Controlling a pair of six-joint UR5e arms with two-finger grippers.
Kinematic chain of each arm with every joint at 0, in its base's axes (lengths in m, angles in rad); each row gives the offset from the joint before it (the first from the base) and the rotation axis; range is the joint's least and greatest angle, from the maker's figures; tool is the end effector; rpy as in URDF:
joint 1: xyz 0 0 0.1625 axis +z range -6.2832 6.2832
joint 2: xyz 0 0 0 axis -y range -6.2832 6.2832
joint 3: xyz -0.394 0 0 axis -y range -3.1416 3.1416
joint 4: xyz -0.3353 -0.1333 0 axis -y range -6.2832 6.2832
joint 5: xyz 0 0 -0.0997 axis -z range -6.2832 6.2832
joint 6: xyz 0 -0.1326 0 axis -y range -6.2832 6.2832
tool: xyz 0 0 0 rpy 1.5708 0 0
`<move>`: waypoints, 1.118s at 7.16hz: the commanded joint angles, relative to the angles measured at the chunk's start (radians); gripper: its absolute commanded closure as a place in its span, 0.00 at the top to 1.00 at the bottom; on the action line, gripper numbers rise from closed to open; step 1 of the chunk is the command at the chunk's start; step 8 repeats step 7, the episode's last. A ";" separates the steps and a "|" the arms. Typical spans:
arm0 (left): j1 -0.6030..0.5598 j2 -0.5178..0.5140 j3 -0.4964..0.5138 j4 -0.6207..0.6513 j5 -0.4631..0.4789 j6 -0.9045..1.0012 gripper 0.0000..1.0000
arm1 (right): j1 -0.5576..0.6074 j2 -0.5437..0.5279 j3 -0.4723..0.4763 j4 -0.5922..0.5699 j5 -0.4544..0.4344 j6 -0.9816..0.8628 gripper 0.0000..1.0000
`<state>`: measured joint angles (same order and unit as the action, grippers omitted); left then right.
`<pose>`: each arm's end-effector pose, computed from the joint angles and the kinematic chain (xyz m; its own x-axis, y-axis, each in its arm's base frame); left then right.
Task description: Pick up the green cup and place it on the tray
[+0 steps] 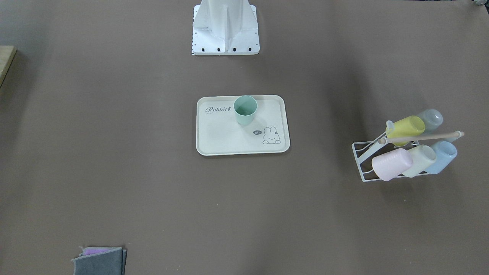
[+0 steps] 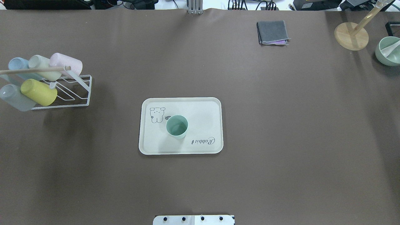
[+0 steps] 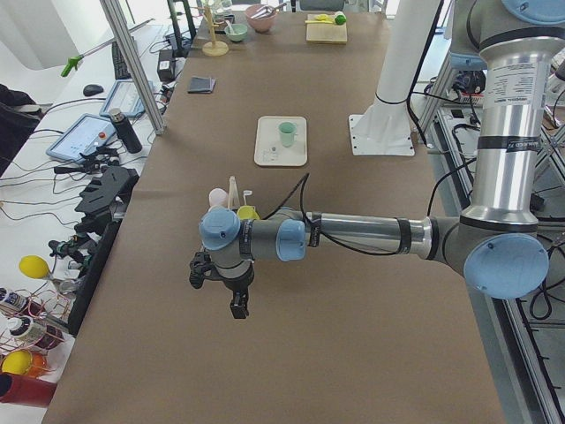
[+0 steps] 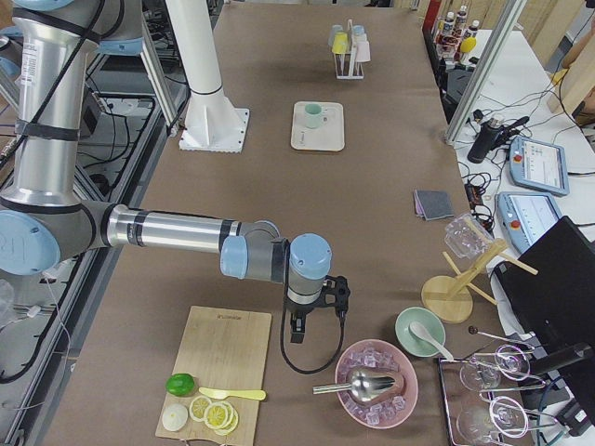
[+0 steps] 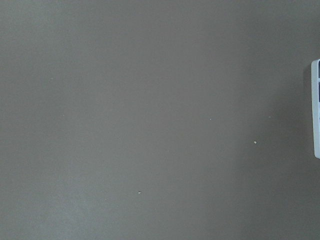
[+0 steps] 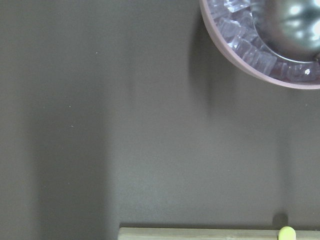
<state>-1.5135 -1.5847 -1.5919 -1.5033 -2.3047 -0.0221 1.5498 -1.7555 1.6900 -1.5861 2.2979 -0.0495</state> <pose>-0.0194 -0.4389 0.6464 0.7437 -0.0013 -0.6685 -0.0408 0.9980 -0.0473 0.0377 -0.3545 0.6785 0.7461 -0.0114 0.6657 0.0579 0.9972 -0.0478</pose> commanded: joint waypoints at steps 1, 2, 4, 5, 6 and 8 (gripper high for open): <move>-0.001 0.000 0.004 0.000 -0.001 -0.001 0.98 | 0.001 -0.001 -0.001 0.000 0.000 -0.001 1.00; -0.004 0.000 0.004 0.000 -0.001 -0.001 0.98 | 0.001 -0.001 -0.001 0.000 0.000 -0.001 1.00; -0.005 0.005 0.000 -0.002 -0.001 -0.001 0.98 | 0.001 -0.004 0.002 0.000 0.000 -0.001 1.00; -0.005 0.006 0.001 -0.002 -0.001 -0.001 0.98 | 0.001 -0.004 0.002 0.000 0.000 -0.001 1.00; -0.005 0.006 0.001 -0.002 -0.001 -0.001 0.98 | 0.001 -0.004 0.000 0.000 0.000 -0.001 1.00; -0.010 0.006 0.001 -0.003 -0.001 -0.001 0.98 | 0.001 -0.004 0.002 0.000 0.000 -0.001 1.00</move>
